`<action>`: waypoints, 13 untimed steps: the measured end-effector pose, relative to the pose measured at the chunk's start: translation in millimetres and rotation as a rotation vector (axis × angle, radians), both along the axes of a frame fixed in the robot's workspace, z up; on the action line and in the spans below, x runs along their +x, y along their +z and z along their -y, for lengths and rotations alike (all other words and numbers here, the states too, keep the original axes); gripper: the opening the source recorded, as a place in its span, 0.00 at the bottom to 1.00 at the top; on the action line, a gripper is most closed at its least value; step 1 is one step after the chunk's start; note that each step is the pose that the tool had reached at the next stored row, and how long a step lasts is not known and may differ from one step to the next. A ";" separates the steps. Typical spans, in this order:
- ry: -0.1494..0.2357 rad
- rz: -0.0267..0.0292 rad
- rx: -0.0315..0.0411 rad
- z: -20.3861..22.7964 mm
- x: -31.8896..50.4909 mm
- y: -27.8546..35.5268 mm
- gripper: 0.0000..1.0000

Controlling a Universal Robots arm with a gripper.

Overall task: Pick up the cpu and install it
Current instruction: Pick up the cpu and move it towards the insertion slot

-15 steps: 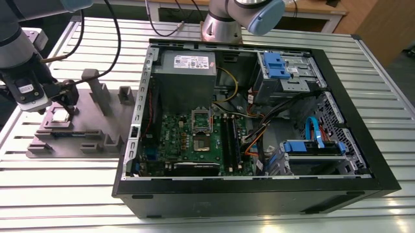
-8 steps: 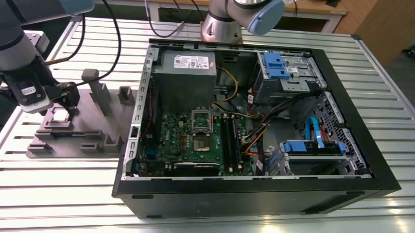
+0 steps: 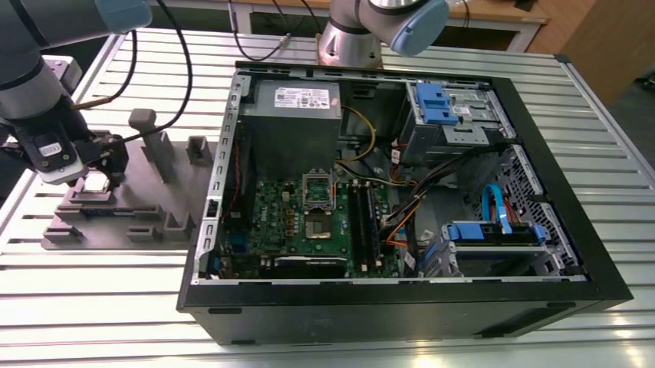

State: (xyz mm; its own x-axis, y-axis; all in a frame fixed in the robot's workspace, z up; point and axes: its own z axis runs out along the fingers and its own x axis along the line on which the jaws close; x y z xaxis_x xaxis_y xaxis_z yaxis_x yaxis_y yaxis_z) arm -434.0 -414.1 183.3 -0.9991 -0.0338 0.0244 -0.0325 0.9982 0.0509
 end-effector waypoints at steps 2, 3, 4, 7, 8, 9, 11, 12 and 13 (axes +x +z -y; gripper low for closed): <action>0.000 0.0001 0.0000 0.0 0.1 -0.8 0.69; 0.000 0.0001 0.0000 0.0 0.1 -0.9 0.69; 0.000 0.0001 -0.0001 0.0 0.1 -0.9 0.69; 0.000 0.0002 0.0000 0.0 0.1 -1.0 0.69; 0.000 0.0002 0.0000 0.0 0.1 -1.0 0.69; 0.000 0.0002 0.0000 0.0 0.1 -1.0 0.69; 0.000 0.0001 0.0000 0.0 0.1 -1.0 0.69; 0.000 0.0002 0.0000 0.0 0.1 -1.0 0.69; 0.000 0.0002 0.0000 0.0 0.1 -1.0 0.69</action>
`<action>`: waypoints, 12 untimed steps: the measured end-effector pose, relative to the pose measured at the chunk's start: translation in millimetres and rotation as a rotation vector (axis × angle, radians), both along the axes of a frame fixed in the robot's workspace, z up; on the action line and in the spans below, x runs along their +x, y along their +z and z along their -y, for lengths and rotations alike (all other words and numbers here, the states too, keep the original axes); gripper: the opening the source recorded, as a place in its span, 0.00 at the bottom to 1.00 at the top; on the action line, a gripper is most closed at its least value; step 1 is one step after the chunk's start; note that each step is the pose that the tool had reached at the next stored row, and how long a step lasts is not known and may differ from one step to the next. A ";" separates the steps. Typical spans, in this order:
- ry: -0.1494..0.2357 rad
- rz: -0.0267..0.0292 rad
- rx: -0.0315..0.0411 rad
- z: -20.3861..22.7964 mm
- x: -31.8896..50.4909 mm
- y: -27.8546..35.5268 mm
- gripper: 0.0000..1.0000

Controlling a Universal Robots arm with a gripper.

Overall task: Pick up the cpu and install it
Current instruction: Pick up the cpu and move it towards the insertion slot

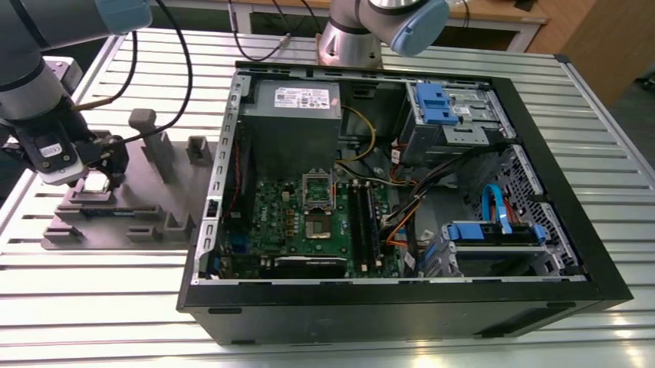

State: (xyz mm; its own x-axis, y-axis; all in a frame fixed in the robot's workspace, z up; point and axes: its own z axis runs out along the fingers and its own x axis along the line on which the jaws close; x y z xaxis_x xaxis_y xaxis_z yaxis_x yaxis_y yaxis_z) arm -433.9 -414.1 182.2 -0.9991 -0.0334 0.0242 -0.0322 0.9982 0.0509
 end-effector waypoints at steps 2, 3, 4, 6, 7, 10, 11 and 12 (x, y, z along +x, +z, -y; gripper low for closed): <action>0.000 0.0000 0.0000 0.0 0.0 0.0 0.68; 0.000 0.0000 0.0000 0.0 0.0 0.0 0.68; 0.000 0.0000 0.0000 0.0 0.0 0.0 0.61; 0.000 0.0000 0.0000 0.0 0.0 -0.1 0.61; 0.000 0.0000 0.0000 0.0 0.0 -0.1 0.61; 0.000 -0.0001 0.0000 0.0 0.0 0.0 0.53; 0.000 -0.0001 0.0000 0.0 0.0 0.0 0.47; 0.000 0.0000 0.0000 0.0 0.0 -0.1 0.47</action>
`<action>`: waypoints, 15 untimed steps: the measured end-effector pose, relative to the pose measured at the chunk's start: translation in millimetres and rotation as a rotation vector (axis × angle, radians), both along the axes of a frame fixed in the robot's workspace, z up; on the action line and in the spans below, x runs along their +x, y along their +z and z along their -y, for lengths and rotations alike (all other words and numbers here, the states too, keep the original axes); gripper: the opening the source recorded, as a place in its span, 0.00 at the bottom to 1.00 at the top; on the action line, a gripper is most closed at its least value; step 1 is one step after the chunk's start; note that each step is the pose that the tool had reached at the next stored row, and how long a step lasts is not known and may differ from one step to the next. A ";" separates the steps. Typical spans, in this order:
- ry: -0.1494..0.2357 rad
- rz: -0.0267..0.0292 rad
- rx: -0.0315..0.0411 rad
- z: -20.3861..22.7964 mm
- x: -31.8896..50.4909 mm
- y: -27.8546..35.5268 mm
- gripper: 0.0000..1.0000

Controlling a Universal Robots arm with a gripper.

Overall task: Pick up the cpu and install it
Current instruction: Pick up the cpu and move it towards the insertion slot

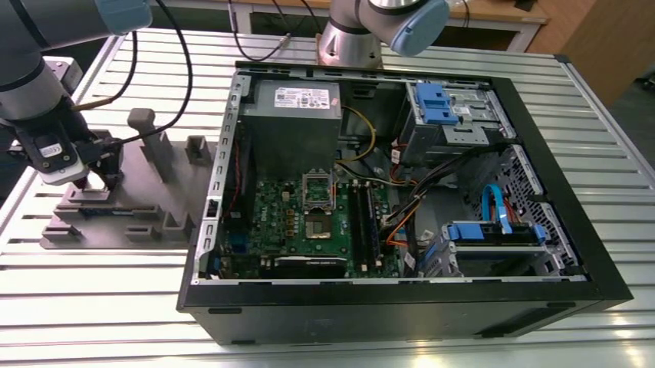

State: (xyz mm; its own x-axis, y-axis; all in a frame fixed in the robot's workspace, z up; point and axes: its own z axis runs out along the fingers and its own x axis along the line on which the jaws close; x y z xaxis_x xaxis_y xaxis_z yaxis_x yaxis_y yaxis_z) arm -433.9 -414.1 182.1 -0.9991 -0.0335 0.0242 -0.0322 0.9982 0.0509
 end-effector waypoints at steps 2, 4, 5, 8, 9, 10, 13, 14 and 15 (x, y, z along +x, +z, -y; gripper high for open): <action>0.000 0.0000 0.0000 0.0 0.0 0.0 0.47; 0.000 0.0000 0.0000 0.0 0.0 0.0 0.47; 0.000 0.0000 0.0000 0.0 0.0 -0.1 0.47; 0.000 0.0000 0.0000 0.0 0.0 -0.1 0.47; 0.000 0.0000 0.0000 0.0 -0.2 -0.2 0.47; 0.000 0.0002 0.0001 0.0 -0.5 -0.3 0.47; 0.000 0.0000 0.0000 0.0 -1.5 -0.2 0.47; -0.001 0.0000 0.0000 0.0 -1.7 -0.1 0.47; -0.001 0.0000 0.0000 0.0 -1.8 -0.1 0.47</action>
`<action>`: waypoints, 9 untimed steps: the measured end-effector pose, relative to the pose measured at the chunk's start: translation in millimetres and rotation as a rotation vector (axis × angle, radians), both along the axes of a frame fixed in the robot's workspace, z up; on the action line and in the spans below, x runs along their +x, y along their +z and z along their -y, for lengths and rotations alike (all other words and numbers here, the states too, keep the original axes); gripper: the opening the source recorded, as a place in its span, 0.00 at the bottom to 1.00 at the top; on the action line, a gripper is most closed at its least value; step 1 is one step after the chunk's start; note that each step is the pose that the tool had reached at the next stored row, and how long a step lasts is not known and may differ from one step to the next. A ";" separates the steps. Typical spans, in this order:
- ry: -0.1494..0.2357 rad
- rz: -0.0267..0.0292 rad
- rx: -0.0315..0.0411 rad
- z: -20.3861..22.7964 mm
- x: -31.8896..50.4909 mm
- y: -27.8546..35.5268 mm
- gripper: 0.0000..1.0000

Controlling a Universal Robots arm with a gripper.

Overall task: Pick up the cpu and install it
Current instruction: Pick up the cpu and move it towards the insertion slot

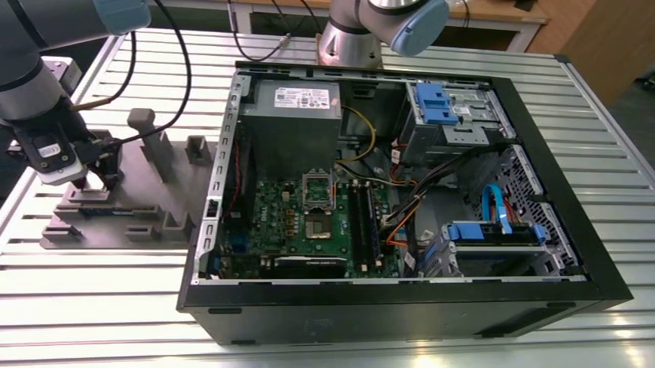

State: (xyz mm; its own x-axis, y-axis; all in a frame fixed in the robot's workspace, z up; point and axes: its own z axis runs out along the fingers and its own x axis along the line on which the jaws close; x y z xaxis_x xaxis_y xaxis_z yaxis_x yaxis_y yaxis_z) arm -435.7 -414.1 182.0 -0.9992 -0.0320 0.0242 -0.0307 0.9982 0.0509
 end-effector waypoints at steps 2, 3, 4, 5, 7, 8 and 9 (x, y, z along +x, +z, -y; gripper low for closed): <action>0.000 0.0000 0.0000 0.0 0.0 0.0 0.47; 0.000 0.0001 0.0001 0.0 0.1 0.0 0.47; 0.000 0.0001 0.0000 0.0 0.1 -0.1 0.47; 0.000 0.0000 0.0000 0.0 0.1 -0.1 0.47; 0.000 0.0001 0.0001 0.0 0.3 0.0 0.47; 0.000 0.0000 0.0001 0.0 0.3 0.0 0.47; 0.000 0.0000 0.0000 0.0 0.3 0.0 0.47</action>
